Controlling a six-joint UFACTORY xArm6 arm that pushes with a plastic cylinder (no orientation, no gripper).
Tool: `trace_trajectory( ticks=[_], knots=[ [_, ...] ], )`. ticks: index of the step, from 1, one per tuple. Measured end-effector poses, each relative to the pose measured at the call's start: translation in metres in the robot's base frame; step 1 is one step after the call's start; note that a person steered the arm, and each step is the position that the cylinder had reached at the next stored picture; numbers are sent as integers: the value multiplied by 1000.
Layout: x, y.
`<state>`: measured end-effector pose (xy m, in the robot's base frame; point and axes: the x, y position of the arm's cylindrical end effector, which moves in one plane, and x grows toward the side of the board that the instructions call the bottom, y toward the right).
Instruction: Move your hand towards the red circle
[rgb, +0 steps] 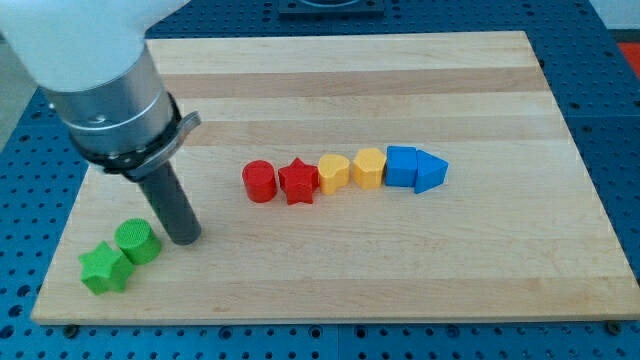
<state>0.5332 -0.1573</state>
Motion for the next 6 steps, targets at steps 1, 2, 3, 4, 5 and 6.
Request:
trace_trajectory(
  ticks=[1, 2, 3, 4, 5, 6],
  knots=[
    [-12, 6],
    [-27, 6],
    [-36, 6],
    [-39, 6],
    [-40, 6],
    [-43, 6]
  ],
)
